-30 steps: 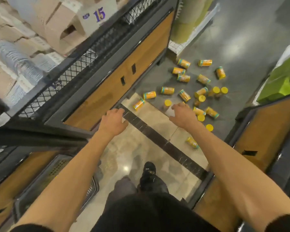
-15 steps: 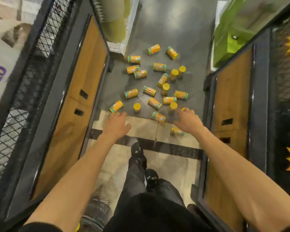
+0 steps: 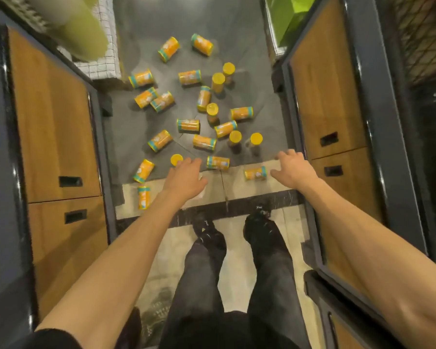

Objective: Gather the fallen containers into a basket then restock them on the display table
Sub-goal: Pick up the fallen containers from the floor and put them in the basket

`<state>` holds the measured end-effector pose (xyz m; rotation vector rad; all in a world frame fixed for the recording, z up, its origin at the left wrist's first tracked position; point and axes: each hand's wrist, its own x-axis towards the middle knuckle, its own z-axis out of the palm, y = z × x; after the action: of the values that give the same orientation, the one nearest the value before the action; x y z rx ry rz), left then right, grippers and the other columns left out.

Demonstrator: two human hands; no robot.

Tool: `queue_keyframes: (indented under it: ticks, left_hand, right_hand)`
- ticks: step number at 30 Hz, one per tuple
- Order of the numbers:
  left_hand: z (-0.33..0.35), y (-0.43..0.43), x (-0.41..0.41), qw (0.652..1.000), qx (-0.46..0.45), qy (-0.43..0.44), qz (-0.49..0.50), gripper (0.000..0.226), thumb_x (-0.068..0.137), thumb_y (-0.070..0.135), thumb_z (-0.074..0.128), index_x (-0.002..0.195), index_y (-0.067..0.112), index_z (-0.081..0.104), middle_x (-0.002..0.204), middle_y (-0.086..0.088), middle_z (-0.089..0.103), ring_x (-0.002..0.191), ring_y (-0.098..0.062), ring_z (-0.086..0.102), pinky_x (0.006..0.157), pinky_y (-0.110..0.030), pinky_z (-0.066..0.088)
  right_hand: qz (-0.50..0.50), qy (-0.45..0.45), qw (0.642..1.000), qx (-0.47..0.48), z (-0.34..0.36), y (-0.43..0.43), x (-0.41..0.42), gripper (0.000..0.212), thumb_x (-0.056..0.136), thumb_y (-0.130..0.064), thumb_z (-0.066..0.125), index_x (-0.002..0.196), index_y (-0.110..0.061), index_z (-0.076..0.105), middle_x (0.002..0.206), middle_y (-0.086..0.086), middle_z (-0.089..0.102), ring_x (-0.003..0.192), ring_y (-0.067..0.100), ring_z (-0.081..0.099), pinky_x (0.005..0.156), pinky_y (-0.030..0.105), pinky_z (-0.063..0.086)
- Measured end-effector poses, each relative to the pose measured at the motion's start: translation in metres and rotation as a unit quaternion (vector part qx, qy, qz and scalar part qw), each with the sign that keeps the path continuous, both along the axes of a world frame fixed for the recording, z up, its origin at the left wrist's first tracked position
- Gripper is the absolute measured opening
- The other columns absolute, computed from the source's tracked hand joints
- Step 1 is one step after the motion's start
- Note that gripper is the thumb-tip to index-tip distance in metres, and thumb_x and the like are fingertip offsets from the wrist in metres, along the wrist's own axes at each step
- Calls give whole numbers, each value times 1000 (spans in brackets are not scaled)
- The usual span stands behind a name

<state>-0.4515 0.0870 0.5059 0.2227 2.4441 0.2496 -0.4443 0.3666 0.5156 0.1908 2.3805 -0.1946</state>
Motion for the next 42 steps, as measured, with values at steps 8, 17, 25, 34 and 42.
queue_keyframes:
  ticks: [8,17,25,34,42]
  left_hand:
    - [-131,62,-70,999,42,12,1,47,93,37,54,134,14,48,130,-15,54,123,-36,48,93,-46,44]
    - [-309,111,-131,996,75,37,-17,48,89,33,61,131,13,51,123,-21,56,116,-41,52,90,-50,49]
    - [-447,142,-181,990,119,78,-11,55,88,34,64,136,13,49,131,-19,53,118,-39,53,93,-50,48]
    - [-522,162,-200,985,129,104,-50,67,86,39,68,141,10,42,135,-21,49,121,-41,48,98,-52,42]
    - [-531,169,-199,986,95,119,-62,72,85,38,71,144,13,39,140,-15,49,126,-35,48,97,-49,44]
  right_hand:
    - [-24,44,999,-17,-123,44,-54,49,94,-35,57,134,-9,47,135,18,45,128,38,38,100,52,42]
    - [-65,84,994,-39,-305,67,-102,47,90,-30,60,130,-7,49,134,18,47,127,39,42,100,44,39]
    - [-91,168,981,-44,-439,87,-137,50,93,-32,59,137,-12,48,136,14,46,127,35,42,98,44,39]
    - [-99,178,977,-65,-522,93,-166,69,84,-39,70,141,-14,42,140,13,41,130,35,39,103,46,39]
    - [-93,201,974,-58,-540,91,-164,77,77,-42,79,142,-13,48,134,13,49,123,33,48,98,40,42]
